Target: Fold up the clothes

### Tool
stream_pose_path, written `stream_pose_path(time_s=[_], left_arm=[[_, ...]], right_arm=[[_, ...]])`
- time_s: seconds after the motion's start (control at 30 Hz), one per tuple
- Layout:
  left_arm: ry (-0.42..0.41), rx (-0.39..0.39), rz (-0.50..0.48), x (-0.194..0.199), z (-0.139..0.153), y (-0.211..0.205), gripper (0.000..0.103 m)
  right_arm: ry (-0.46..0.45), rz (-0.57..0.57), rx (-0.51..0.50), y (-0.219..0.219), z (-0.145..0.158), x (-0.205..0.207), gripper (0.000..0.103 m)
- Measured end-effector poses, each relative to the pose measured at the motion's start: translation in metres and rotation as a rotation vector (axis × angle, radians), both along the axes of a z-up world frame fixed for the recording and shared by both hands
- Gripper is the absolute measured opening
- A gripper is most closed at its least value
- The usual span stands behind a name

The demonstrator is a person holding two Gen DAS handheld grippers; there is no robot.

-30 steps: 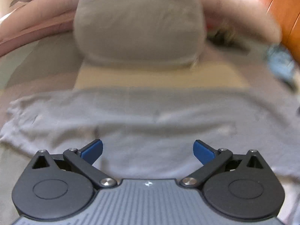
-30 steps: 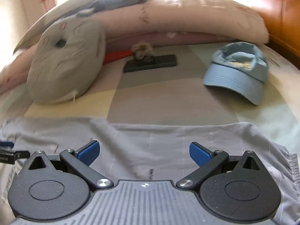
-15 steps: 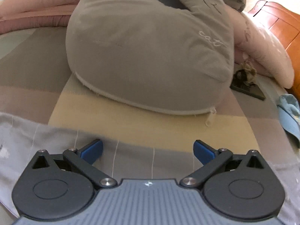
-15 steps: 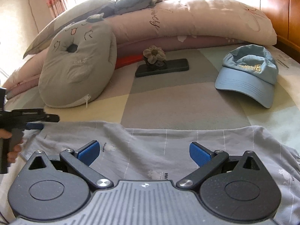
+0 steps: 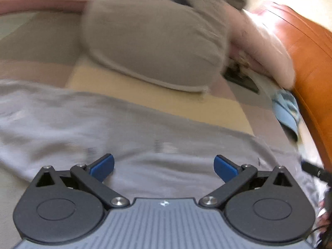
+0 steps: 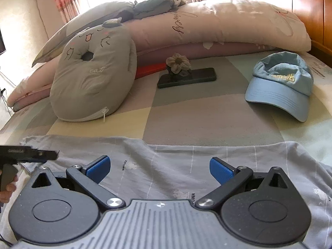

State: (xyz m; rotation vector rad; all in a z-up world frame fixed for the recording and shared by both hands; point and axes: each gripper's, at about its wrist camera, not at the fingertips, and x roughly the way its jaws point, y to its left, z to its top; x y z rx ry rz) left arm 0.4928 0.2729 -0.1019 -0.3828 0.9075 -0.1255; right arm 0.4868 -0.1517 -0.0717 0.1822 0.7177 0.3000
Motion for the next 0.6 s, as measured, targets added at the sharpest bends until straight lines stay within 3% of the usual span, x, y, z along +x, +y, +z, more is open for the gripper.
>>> stream_pose_path(time_s=[0.13,0.23,0.43,0.6], left_arm=[[-0.065,0.012,0.145,-0.002,0.031,0.049,0.102],[-0.058,0.014,0.248,0.011,0.032,0.078,0.102],[0.030,0.094,0.408,0.042,-0.015,0.113,0.102],[-0.042,0.147,0.427,0.062,-0.023,0.125,0.102]], right_arm=[[0.015,-0.013,0.009,0.000,-0.003,0.003,0.103],[0.013,-0.008,-0.007,0.004,-0.004,0.002,0.103],[0.007,0.017,-0.043,0.014,-0.006,0.003,0.103],[0.020,0.005,-0.030,0.014,-0.011,0.006,0.103]])
